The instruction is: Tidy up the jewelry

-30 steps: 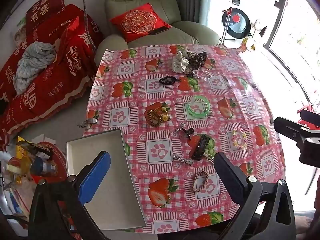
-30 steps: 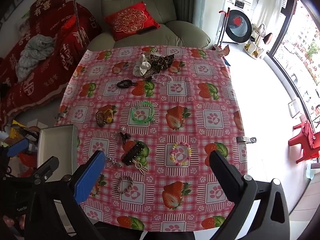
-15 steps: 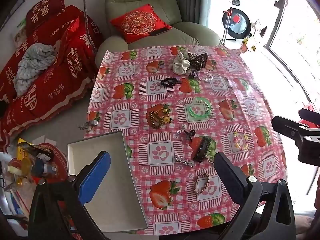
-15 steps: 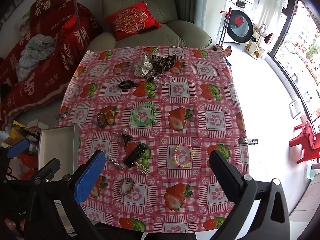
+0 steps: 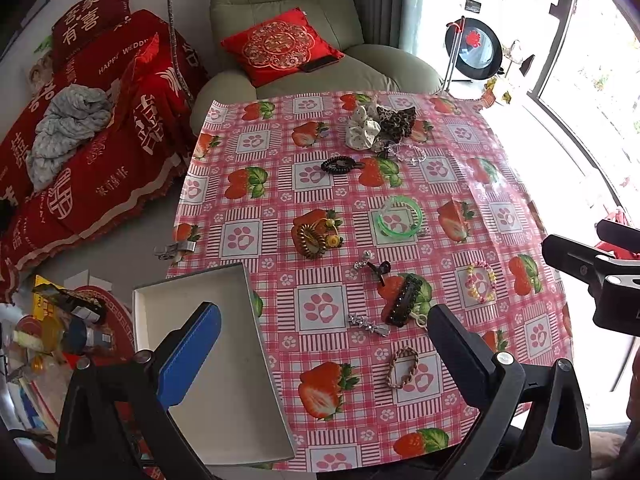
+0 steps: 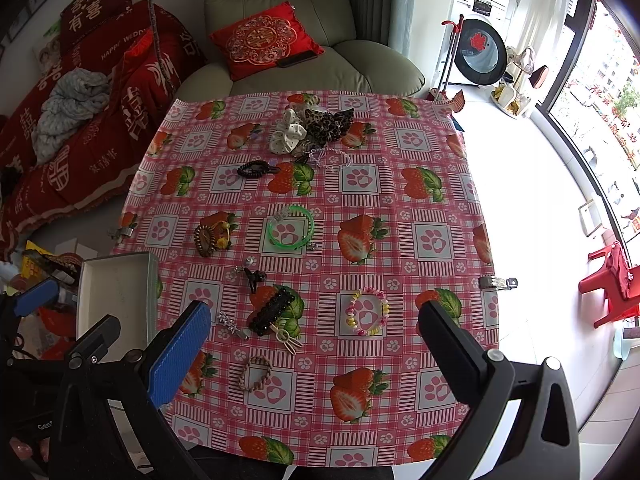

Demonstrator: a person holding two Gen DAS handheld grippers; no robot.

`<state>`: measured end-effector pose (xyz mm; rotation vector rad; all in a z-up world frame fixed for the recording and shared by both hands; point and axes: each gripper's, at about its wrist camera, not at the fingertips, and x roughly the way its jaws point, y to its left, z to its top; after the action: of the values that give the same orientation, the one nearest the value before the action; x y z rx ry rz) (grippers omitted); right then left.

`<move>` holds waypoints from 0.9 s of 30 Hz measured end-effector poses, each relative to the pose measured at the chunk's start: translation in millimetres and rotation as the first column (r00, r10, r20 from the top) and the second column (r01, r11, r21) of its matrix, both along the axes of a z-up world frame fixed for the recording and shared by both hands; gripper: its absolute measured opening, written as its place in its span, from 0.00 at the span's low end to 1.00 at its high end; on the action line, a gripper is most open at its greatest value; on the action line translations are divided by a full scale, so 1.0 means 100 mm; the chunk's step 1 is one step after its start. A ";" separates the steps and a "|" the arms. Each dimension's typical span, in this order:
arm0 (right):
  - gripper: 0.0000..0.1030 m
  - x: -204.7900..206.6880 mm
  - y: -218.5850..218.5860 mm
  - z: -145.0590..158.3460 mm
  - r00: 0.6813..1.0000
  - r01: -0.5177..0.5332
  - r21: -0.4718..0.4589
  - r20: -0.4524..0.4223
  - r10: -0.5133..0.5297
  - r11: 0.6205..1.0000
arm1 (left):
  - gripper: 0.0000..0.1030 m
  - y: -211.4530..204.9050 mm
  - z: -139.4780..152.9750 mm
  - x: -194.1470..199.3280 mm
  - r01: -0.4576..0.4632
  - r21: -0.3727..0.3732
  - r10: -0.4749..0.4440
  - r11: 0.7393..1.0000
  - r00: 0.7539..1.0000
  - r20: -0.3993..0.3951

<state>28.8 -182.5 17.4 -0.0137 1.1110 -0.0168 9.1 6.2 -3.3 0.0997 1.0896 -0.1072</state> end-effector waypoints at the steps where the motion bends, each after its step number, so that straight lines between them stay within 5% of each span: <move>1: 1.00 0.01 0.01 0.00 1.000 -0.001 0.000 0.000 0.001 1.000 | 1.00 0.01 0.00 0.00 0.001 -0.002 -0.001 1.000 1.000 0.000; 27: 1.00 -0.01 0.08 0.00 1.000 -0.010 0.002 -0.001 0.010 1.000 | 1.00 0.08 -0.05 0.01 -0.044 -0.014 0.044 0.999 0.999 -0.025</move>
<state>27.5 -174.0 17.8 -0.0175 1.1122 -0.0073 10.4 13.9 -8.4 0.0616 1.1150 -0.0767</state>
